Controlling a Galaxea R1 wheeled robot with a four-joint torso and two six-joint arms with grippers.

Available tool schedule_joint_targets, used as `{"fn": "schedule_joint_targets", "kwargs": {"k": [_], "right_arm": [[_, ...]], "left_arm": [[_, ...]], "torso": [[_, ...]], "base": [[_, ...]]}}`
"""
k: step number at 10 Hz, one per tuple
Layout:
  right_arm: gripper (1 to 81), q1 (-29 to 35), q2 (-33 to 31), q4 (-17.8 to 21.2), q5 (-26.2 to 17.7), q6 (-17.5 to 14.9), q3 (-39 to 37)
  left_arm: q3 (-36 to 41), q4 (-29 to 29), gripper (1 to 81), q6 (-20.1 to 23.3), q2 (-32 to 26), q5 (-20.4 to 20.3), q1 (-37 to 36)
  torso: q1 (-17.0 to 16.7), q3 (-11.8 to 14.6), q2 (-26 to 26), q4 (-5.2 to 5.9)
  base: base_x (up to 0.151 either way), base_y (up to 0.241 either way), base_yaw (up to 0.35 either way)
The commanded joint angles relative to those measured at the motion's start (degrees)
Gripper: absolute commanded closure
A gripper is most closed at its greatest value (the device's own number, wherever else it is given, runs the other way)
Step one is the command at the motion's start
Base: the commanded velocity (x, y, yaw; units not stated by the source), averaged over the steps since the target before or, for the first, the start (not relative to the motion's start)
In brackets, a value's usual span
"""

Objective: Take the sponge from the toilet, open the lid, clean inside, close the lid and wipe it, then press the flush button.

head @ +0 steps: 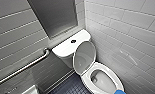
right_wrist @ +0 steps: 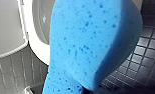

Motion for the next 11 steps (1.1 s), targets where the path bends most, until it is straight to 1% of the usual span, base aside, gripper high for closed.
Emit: {"fn": "schedule_joint_targets", "kwargs": {"k": [1, 2, 3, 4, 5, 7, 8, 9, 11], "right_arm": [[81.1, 6.6, -8.2, -6.1, 1.7, -0.4, 12.2], [81.1, 9.8, -7.9, -6.2, 1.1, -0.4, 14.0], [81.1, 14.1, -5.8, -5.8, -0.3, -0.3, 14.2], [81.1, 18.0, -2.8, -4.8, -4.1, -0.1, 12.8], [81.1, 21.2, 0.8, -3.5, -6.2, -0.1, 10.4], [81.1, 25.9, 10.6, -3.2, -11.6, 0.2, 1.7], [81.1, 26.8, 14.2, -3.7, -12.1, 0.1, -1.8], [81.1, 27.6, 19.9, -3.5, -12.4, 0.2, -7.8], [81.1, 29.2, 28.1, -2.9, -12.5, 0.5, -16.8]], "left_arm": [[0.9, 0.5, 1.0, 0.3, -0.5, 5.6, 1.8], [0.9, 0.4, 1.0, 0.3, -0.6, 5.6, 1.8], [0.9, 0.4, 1.0, 0.3, -0.7, 5.6, 1.7], [0.9, 0.4, 1.0, 0.3, -0.7, 5.6, 1.7], [0.9, 0.4, 1.0, 0.3, -0.8, 5.6, 1.7], [0.9, 0.3, 1.0, 0.3, -1.0, 5.6, 1.7], [0.9, 0.3, 1.0, 0.3, -1.0, 5.6, 1.7], [0.9, 0.3, 1.0, 0.3, -1.0, 5.6, 1.6], [0.9, 0.1, 1.0, 0.2, -1.1, 5.6, 1.6]], "torso": [[0.0, 0.0, 0.0, 0.0], [0.0, 0.0, 0.0, 0.0], [0.0, 0.0, 0.0, 0.0], [0.0, 0.0, 0.0, 0.0], [0.0, 0.0, 0.0, 0.0], [0.0, 0.0, 0.0, 0.0], [0.0, 0.0, 0.0, 0.0], [0.0, 0.0, 0.0, 0.0], [0.0, 0.0, 0.0, 0.0]], "base": [[0.0, 0.0, 0.0], [0.0, 0.0, 0.0], [0.0, 0.0, 0.0], [0.0, 0.0, 0.0], [0.0, 0.0, 0.0], [0.0, 0.0, 0.0], [0.0, 0.0, 0.0], [0.0, 0.0, 0.0], [0.0, 0.0, 0.0]]}}
